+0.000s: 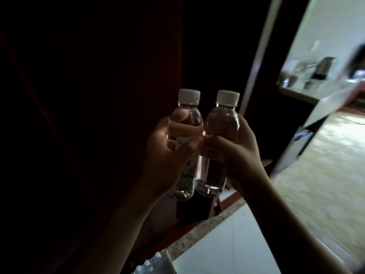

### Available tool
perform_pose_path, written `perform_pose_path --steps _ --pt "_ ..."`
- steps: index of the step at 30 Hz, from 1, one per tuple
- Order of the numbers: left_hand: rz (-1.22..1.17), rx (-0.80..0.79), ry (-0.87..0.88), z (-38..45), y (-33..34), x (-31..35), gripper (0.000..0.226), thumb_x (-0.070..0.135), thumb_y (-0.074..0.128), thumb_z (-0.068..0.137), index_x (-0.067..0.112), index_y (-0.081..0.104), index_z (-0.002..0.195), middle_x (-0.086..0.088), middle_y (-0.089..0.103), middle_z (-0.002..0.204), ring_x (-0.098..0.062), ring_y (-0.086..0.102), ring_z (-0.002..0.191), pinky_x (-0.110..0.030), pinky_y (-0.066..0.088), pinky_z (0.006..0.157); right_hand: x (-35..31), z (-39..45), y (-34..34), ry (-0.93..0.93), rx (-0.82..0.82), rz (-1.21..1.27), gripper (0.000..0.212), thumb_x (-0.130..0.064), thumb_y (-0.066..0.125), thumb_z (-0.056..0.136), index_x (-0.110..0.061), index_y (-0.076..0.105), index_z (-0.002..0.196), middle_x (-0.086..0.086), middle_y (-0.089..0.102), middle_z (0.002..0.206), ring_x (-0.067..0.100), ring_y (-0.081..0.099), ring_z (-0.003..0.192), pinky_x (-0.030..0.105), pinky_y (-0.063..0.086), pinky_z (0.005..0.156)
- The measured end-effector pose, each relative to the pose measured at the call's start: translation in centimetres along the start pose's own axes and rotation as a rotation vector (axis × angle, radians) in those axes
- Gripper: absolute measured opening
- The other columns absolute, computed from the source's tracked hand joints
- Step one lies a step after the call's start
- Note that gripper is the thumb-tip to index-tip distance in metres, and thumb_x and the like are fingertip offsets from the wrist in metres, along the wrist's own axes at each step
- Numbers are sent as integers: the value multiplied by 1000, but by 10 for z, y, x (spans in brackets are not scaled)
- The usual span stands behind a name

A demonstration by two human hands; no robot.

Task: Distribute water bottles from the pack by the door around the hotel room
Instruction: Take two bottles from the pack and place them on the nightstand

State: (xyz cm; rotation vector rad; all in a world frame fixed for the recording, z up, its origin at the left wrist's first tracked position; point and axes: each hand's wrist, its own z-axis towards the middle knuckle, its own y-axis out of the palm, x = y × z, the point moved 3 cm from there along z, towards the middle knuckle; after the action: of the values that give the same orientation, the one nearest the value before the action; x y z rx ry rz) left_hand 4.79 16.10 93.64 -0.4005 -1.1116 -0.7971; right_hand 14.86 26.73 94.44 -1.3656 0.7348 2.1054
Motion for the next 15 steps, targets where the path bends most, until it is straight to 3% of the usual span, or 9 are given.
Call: perform_pose_path --steps 4,9,11,15 --pt "-61 -145 -47 14 83 -2 57 33 77 66 18 60 119 2 76 94 -14 76 87 -21 56 65 -32 -9 -78 -23 171 -22 49 -4 74 66 -5 56 111 12 68 93 27 72 83 43 60 69" --pt "-108 -319 -41 34 206 -1 48 34 80 62 22 64 105 7 77 91 -14 76 85 -22 57 64 -75 -20 -188 -119 356 -46 54 -4 74 66 1 54 115 29 64 105 40 71 94 45 61 69" --pt "-122 -381 -24 40 261 -1 41 29 80 63 25 64 100 10 76 86 -13 76 82 -22 57 62 -92 -26 -233 -142 422 -69 53 -3 74 66 1 54 115 24 66 102 33 73 90 41 61 66" --pt "-115 -446 33 51 358 -2 42 38 80 61 30 66 100 7 75 84 -15 75 82 -24 58 63 -124 -30 -323 -160 534 -124 43 -6 72 64 -7 58 105 18 65 94 25 71 76 34 60 60"
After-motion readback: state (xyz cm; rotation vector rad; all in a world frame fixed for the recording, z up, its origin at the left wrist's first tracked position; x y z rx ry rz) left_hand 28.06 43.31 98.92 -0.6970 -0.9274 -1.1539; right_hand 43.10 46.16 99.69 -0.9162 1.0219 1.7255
